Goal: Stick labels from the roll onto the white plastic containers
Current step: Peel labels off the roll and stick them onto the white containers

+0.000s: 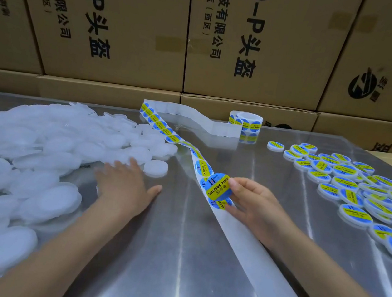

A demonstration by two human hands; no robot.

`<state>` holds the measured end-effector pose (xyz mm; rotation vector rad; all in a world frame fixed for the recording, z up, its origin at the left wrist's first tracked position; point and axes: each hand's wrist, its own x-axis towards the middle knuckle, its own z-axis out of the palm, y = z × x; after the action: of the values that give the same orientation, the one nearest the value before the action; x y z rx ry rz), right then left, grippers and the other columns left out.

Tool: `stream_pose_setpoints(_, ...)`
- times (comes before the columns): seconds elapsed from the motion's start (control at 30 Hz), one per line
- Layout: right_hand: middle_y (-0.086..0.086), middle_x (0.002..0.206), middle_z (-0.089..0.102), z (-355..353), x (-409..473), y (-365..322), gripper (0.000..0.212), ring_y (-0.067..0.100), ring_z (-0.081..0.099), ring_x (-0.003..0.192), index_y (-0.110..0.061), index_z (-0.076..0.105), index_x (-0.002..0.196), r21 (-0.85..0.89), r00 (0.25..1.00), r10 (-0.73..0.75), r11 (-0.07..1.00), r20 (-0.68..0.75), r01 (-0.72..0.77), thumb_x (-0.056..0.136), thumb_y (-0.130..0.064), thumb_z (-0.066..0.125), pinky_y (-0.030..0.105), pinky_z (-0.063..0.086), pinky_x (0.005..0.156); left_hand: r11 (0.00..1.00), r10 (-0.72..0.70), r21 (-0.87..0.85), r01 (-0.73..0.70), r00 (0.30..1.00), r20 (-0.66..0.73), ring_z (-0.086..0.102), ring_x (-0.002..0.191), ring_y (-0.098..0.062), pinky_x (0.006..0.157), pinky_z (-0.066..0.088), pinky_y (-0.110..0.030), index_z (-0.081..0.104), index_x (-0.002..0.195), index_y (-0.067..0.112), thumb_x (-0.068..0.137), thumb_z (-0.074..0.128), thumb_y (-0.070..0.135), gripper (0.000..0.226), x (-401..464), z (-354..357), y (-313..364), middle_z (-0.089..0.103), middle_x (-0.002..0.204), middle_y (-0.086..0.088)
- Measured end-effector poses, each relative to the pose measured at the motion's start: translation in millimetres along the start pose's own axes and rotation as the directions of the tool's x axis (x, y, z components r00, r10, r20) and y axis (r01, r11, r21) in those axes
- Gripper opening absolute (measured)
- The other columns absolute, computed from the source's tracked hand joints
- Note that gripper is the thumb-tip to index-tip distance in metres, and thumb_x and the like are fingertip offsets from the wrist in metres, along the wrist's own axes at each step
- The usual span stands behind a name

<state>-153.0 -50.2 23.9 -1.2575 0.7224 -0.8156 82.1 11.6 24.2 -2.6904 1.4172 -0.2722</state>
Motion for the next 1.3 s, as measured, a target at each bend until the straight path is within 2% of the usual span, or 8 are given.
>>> stream_pose_setpoints(0.13,0.005,0.103,0.070,0,2,2,0.032,0.016,0.063,0.105,-0.019,0.070,0.089,0.032,1.000,0.013,0.999,0.007,-0.013,0.064,-0.038,0.071,0.038,0.043,0.103,0.995,0.012,-0.095,-0.002,0.995,0.102,0.050,0.120,-0.026,0.089,0.040,-0.035,0.048,0.129,0.011,0.094,0.026,0.061,0.065,-1,0,-2,0.054,0.131,-0.008)
stream_pose_setpoints(0.23,0.007,0.109,0.071,-3,4,2,0.041,0.017,0.064,0.108,-0.014,0.069,0.101,0.065,1.000,0.028,0.997,0.003,-0.029,0.067,-0.037,0.069,0.034,0.046,0.099,0.949,0.233,-0.220,-0.225,0.972,0.015,0.048,0.118,-0.028,0.093,0.041,-0.035,0.052,0.113,0.012,0.098,0.034,0.047,0.042,-8,-3,14,0.053,0.125,-0.009)
stream_pose_setpoints(0.37,0.005,0.107,0.072,-5,6,2,0.045,0.014,0.067,0.101,-0.014,0.070,0.104,0.141,0.999,0.054,0.988,0.000,-0.053,0.065,-0.037,0.071,0.027,0.050,0.090,0.744,0.477,-0.458,-0.486,0.867,-0.144,0.050,0.106,-0.028,0.082,0.038,-0.032,0.054,0.108,0.012,0.092,0.050,0.040,0.032,-21,0,34,0.059,0.111,-0.005)
stream_pose_setpoints(0.6,0.005,0.108,0.072,-4,7,2,0.050,0.014,0.065,0.107,-0.012,0.070,0.106,0.154,0.998,0.065,0.986,0.002,-0.064,0.062,-0.037,0.073,0.028,0.050,0.094,0.564,0.347,-0.655,-0.504,0.864,-0.366,0.054,0.100,-0.014,0.085,0.040,-0.023,0.061,0.117,0.016,0.073,0.075,0.041,0.053,-21,7,39,0.060,0.107,0.000)
stream_pose_setpoints(0.7,0.005,0.110,0.071,-4,6,1,0.053,0.015,0.064,0.109,-0.011,0.067,0.111,0.179,0.997,0.076,0.981,-0.002,-0.074,0.063,-0.036,0.071,0.029,0.048,0.096,0.495,0.322,-0.625,-0.603,0.796,-0.513,0.048,0.097,-0.005,0.080,0.032,-0.006,0.061,0.122,0.019,0.068,0.080,0.035,0.060,-22,3,40,0.054,0.103,0.005)
stream_pose_setpoints(0.8,0.005,0.113,0.070,-1,3,-1,0.055,0.016,0.063,0.110,-0.010,0.065,0.115,0.196,0.996,0.091,0.976,0.013,-0.092,0.067,-0.035,0.069,0.032,0.047,0.098,0.424,0.343,-0.585,-0.692,0.720,-0.603,0.050,0.095,-0.005,0.082,0.036,-0.010,0.062,0.122,0.021,0.067,0.082,0.032,0.060,-28,-3,44,0.050,0.101,0.008)
stream_pose_setpoints(0.97,0.009,0.107,0.072,7,-2,-4,0.041,0.017,0.069,0.097,-0.007,0.067,0.111,0.201,0.995,0.096,0.975,0.014,-0.096,0.075,-0.028,0.066,0.023,0.057,0.074,0.374,0.326,-0.557,-0.741,0.667,-0.670,0.056,0.095,-0.005,0.083,0.043,-0.019,0.064,0.117,0.019,0.066,0.084,0.033,0.056,-36,-10,48,0.059,0.105,0.010)
stream_pose_setpoints(1.3,0.007,0.100,0.074,7,-2,-2,0.032,0.014,0.071,0.088,-0.012,0.071,0.100,0.164,0.995,0.087,0.983,-0.040,-0.080,0.073,-0.029,0.069,0.021,0.057,0.075,0.364,0.315,-0.553,-0.750,0.658,-0.684,0.062,0.087,-0.007,0.083,0.042,-0.017,0.065,0.112,0.015,0.065,0.083,0.041,0.057,-43,-12,52,0.067,0.102,0.010)
